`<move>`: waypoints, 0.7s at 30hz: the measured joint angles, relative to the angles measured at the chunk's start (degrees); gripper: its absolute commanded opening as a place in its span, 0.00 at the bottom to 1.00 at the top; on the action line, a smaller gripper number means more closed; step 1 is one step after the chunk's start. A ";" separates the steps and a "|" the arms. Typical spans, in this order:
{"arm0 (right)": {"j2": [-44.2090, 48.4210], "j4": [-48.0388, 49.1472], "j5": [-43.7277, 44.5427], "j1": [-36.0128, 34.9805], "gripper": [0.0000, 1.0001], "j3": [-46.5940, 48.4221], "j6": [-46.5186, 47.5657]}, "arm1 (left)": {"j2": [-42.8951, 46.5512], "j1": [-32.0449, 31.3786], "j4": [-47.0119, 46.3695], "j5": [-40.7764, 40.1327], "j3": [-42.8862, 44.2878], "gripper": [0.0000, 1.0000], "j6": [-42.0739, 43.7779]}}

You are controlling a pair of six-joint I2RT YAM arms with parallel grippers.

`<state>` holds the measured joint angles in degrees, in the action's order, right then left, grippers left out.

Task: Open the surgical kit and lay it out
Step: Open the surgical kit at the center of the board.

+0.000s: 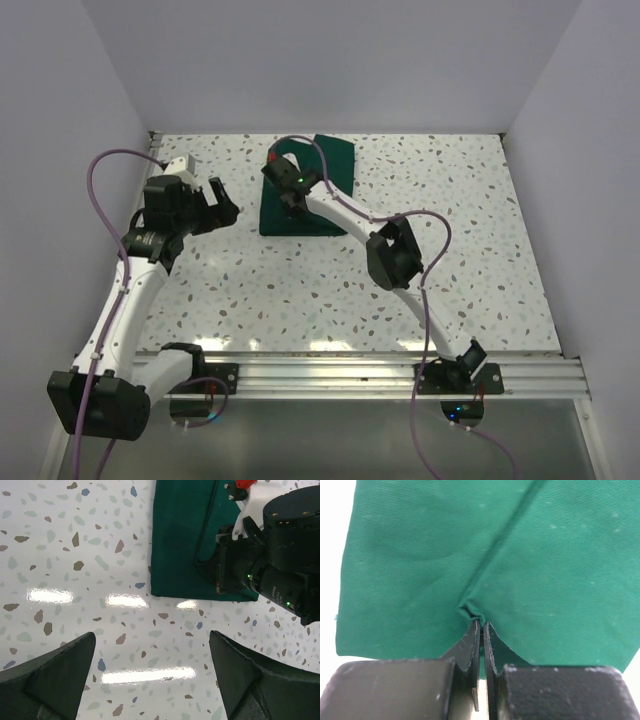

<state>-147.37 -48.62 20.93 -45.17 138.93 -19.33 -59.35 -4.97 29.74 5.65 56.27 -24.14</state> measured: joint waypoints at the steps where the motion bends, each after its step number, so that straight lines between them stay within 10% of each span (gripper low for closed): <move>1: 0.55 0.28 -0.09 0.35 0.00 -0.76 -0.20 | -0.76 0.00 0.11 -0.17 0.44 1.00 0.37; 20: 45.38 11.67 9.35 14.60 0.00 -48.50 -5.07 | -33.92 -17.57 -0.59 -9.60 26.03 1.00 10.10; 21: 45.38 11.23 10.21 14.62 0.15 -49.72 -5.46 | -36.65 -19.50 -0.44 -10.47 27.47 1.00 10.45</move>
<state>-102.00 -37.39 31.14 -30.55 89.21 -24.80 -96.01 -24.47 29.30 -4.82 83.74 -13.69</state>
